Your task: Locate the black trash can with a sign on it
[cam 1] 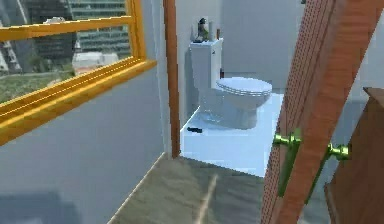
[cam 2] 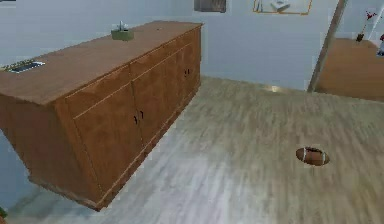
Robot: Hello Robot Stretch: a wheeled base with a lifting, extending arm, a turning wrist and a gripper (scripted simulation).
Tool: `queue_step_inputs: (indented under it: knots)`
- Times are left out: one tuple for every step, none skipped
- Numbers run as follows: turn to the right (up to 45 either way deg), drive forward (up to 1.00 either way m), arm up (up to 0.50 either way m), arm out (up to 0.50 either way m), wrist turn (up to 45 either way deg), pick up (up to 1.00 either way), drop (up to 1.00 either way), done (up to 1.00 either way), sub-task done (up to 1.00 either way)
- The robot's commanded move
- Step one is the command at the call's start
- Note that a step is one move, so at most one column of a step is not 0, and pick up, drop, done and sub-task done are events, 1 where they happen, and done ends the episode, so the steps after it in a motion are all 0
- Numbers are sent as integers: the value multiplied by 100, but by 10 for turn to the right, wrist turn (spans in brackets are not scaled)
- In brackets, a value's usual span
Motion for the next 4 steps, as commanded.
queue_step_inputs:
  knots:
    - [0, 60, 0, 0, 0, 0, 0, 0, 0]
    - [240, 0, 0, 0, 0, 0, 0, 0, 0]
    - [0, 100, 0, 0, 0, 0, 0, 0, 0]
    - [60, 0, 0, 0, 0, 0, 0, 0, 0]
